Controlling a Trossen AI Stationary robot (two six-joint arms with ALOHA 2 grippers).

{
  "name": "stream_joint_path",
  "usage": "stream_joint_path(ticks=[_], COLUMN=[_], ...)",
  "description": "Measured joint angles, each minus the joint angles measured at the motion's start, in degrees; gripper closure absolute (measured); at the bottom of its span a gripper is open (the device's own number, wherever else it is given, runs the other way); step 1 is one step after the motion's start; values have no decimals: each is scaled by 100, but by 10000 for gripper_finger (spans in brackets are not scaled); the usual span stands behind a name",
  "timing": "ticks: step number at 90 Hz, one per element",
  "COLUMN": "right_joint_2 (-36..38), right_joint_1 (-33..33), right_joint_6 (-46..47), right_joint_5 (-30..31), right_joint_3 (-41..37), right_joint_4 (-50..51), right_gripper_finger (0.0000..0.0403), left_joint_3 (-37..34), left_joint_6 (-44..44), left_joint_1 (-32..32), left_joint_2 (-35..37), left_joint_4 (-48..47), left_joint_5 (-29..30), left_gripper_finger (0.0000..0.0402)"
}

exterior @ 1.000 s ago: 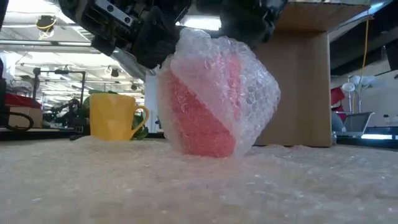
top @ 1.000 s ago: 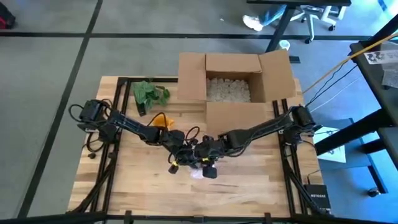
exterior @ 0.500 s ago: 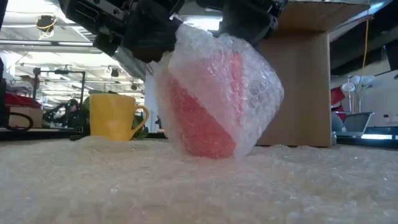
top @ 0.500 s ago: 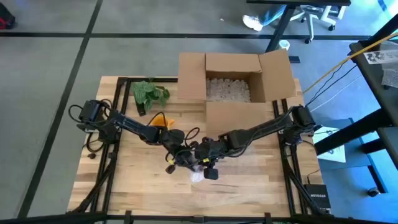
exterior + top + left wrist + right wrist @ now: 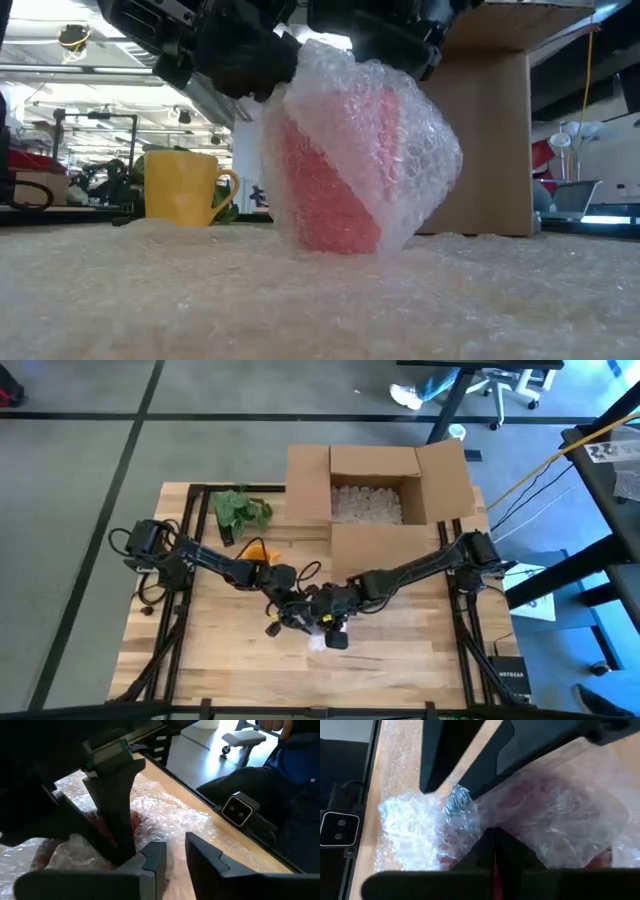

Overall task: Wrap mug
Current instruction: Wrap the orange mug with the bubble wrap

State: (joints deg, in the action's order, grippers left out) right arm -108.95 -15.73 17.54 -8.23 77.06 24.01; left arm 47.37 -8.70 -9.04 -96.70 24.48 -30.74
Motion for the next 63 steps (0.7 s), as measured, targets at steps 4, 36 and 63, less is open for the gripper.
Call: stream_joint_path(ticks=[4, 36, 63], right_joint_2=[-4, -13, -13], right_joint_1=[0, -4, -4], right_joint_6=[-42, -110, -83], right_joint_5=[0, -128, -35], right_joint_3=[-2, -13, -13], right_joint_4=[-9, -137, -48], right_gripper_finger=[402, 368, 390], left_joint_3=[0, 22, 23], left_joint_6=[-57, 102, 358], left_joint_1=[1, 0, -142], left_joint_2=[61, 573, 994], left_joint_4=[3, -115, -1371], left_joint_5=[-23, -175, 192], left_gripper_finger=[332, 244, 232])
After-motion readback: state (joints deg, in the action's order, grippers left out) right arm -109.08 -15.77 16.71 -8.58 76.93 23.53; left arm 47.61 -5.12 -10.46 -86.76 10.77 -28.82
